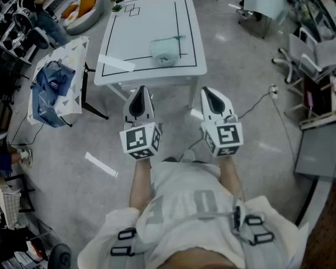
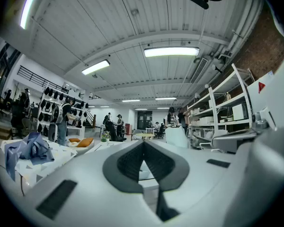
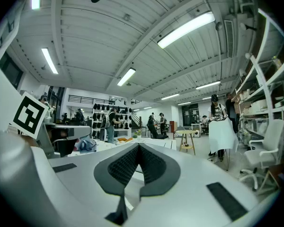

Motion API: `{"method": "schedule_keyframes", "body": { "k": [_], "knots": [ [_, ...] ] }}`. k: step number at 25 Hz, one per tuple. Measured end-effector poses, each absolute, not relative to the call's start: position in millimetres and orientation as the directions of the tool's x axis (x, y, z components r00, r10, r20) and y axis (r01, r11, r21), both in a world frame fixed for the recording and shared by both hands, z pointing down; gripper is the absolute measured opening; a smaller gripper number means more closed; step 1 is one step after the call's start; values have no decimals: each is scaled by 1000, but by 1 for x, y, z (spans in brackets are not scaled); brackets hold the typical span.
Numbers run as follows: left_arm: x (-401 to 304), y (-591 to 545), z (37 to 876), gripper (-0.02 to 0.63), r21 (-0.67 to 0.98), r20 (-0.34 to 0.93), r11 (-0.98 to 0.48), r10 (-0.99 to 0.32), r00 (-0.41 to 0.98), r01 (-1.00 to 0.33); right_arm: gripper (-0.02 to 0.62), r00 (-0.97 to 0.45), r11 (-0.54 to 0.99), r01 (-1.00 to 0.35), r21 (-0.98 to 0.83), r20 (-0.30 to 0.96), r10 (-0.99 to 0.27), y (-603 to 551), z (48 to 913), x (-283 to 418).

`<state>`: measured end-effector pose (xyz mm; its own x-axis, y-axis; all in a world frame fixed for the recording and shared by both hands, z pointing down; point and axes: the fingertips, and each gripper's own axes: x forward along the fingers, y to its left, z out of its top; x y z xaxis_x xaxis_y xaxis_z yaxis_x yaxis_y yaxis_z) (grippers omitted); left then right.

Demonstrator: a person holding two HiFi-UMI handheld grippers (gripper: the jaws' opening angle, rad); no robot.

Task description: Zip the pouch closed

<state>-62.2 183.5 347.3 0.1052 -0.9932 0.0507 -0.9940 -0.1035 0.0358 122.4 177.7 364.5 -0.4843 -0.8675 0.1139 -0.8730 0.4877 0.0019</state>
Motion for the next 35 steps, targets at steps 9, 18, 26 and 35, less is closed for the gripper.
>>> {"method": "schedule_keyframes", "body": {
  "k": [9, 18, 26, 35],
  "knots": [
    [-57, 189, 349, 6, 26, 68, -91, -993, 93, -995, 6, -533, 536, -844, -7, 114, -838, 180, 364, 123],
    [-46, 204, 356, 8, 39, 81, -78, -993, 81, -996, 8, -581, 575, -814, -83, 116, -806, 191, 378, 127],
    [-44, 197, 357, 6, 38, 89, -78, -993, 81, -996, 8, -588, 579, -809, -107, 148, -795, 179, 386, 116],
    [-58, 136, 357, 8, 61, 75, -90, -993, 94, -994, 8, -566, 567, -823, -43, 154, -810, 134, 386, 115]
  ]
}}
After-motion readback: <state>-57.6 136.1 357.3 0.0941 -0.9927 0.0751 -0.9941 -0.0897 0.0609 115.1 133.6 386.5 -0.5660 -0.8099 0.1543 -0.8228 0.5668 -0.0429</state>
